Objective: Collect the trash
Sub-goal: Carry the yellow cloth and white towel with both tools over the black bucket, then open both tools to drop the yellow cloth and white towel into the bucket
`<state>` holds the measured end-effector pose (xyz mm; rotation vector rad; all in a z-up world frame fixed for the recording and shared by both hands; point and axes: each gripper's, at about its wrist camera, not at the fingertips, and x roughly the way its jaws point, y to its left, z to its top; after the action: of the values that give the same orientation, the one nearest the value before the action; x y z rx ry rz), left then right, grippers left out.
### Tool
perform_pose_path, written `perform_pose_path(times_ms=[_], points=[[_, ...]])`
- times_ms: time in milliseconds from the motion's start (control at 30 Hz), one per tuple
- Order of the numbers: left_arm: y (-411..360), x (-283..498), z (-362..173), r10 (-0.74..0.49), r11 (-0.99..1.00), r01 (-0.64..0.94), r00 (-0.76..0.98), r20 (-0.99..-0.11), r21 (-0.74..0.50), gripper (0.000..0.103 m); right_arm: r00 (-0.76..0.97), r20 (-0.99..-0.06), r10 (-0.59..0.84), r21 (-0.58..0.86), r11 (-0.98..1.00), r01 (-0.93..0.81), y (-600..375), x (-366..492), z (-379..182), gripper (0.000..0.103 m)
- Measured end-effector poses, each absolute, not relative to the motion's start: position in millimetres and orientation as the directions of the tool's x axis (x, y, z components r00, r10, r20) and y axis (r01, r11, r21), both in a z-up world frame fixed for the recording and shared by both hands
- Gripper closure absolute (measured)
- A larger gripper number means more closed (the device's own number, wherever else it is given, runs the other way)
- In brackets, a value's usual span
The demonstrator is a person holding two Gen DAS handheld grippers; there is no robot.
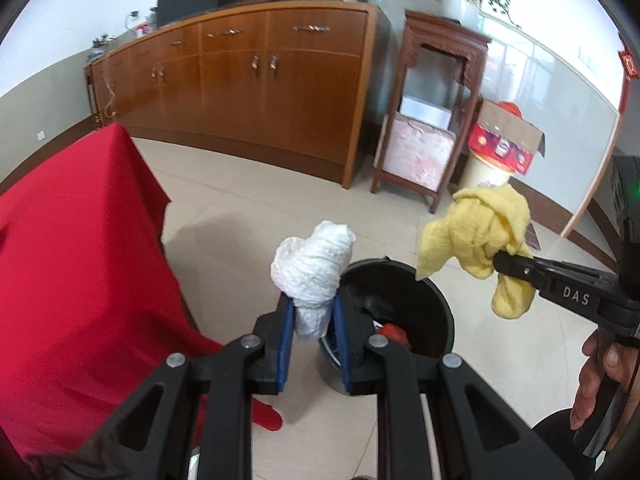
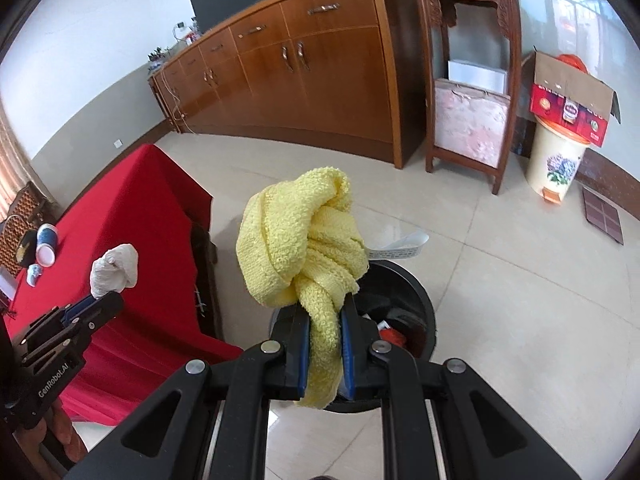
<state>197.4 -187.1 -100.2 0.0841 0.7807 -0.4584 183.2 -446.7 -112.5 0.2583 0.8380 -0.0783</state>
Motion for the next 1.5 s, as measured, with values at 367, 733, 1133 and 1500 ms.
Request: perform_pose_path(times_ms=[367,733,1133,1500], points=[[-234.3,212.1,-137.7,-0.382,0.87,0.481,0.517,-0.766,-0.109,0.082,0.578,-0.816,0.026,0.16,0.97,0.182,-481.5,199.3,-160.4,0.089],[-271.5,235.6,-195.4,-0.385,0.871,0.445,0.359,-0.85,-0.206,0.082,0.442,-0.896,0.036,0.097,0.989,0.116,-488.0,221.1,-236.1,0.089],[-270.5,246.0,-244.9,-0.231,0.928,0.356,0.321,-0.918,-0.109,0.004,0.355,-0.932,-0.077,-0.029,0.99,0.139,-501.5,236.3,-292.4,0.01],[-247.5,230.3,-222.4,-0.199,0.932,0.358,0.393,-0.898,-0.05,0.0,0.429,-0.893,-0.133,-0.028,0.97,0.243,-517.9,217.0,-264.5,0.0]])
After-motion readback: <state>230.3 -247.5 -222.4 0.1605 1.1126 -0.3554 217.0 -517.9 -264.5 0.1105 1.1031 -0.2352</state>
